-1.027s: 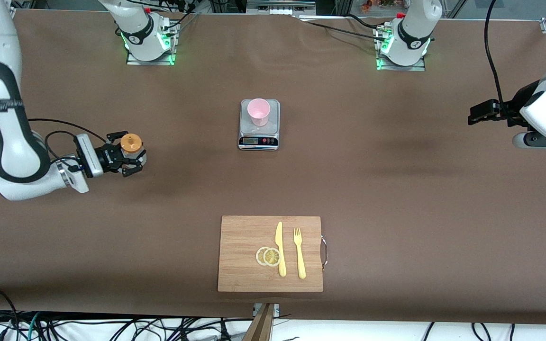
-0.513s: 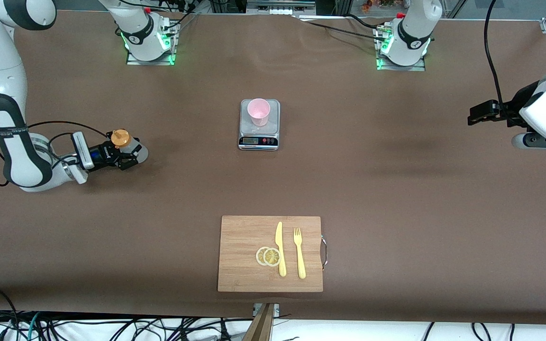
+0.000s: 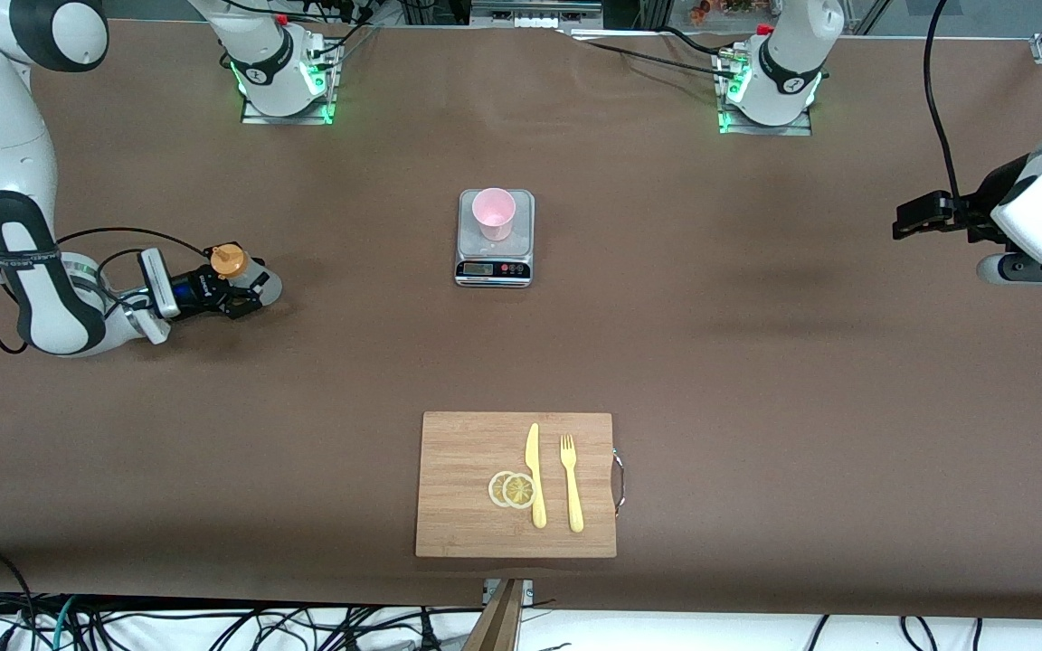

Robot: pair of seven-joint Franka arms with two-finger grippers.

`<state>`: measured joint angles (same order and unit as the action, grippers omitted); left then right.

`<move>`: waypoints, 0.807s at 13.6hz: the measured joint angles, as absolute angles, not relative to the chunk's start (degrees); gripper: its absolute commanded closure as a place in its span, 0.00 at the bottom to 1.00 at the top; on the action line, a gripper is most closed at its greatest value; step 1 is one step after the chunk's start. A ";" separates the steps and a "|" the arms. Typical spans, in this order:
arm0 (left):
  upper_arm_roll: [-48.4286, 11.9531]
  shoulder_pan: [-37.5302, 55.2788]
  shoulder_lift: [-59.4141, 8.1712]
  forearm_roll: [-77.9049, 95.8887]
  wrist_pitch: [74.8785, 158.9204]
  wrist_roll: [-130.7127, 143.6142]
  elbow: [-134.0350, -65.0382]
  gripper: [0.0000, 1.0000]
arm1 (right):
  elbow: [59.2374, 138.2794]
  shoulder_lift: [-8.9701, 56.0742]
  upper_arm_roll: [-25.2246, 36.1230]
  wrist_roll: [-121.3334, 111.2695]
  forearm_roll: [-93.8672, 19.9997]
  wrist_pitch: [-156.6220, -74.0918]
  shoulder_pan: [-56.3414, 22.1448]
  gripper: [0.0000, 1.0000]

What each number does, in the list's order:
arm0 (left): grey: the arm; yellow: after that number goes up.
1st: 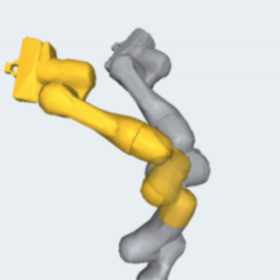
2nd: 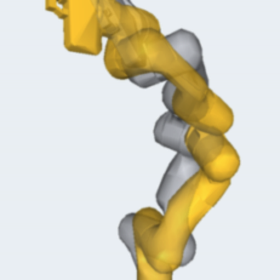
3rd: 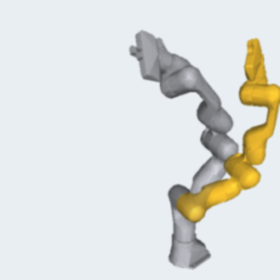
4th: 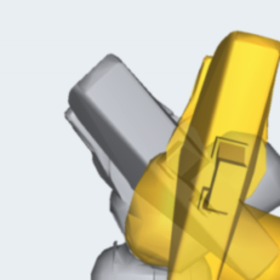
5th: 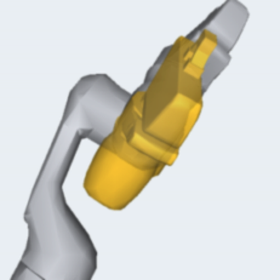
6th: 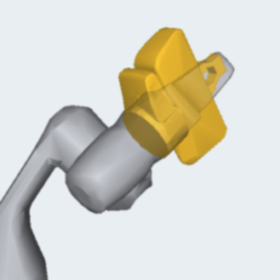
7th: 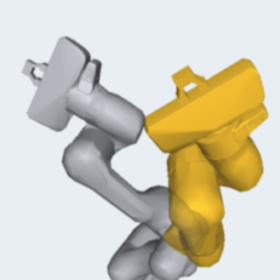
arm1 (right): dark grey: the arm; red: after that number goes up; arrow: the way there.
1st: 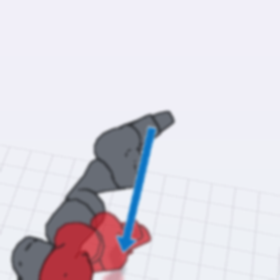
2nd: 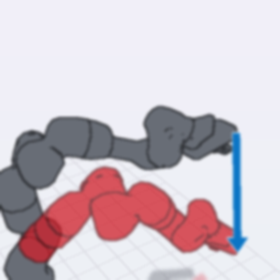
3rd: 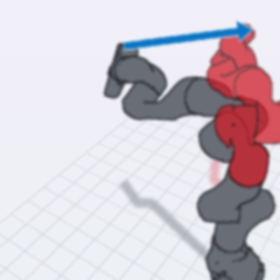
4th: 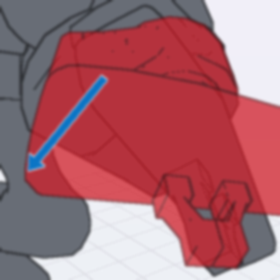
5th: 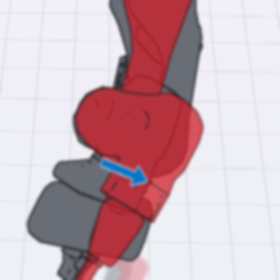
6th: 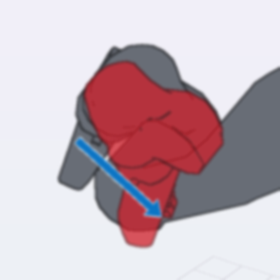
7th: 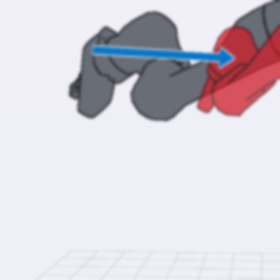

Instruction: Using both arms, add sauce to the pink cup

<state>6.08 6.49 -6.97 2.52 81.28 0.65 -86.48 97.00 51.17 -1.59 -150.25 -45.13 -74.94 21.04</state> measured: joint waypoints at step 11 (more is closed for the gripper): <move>6.11 6.41 -7.00 2.52 81.28 0.65 -86.45 0.00 | 92.55 47.58 4.02 -141.19 -34.90 -72.67 21.05 0.00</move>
<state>6.11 6.41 -7.00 2.52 81.28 0.65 -86.45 92.55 47.58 4.02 -141.19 -34.90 -72.67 21.05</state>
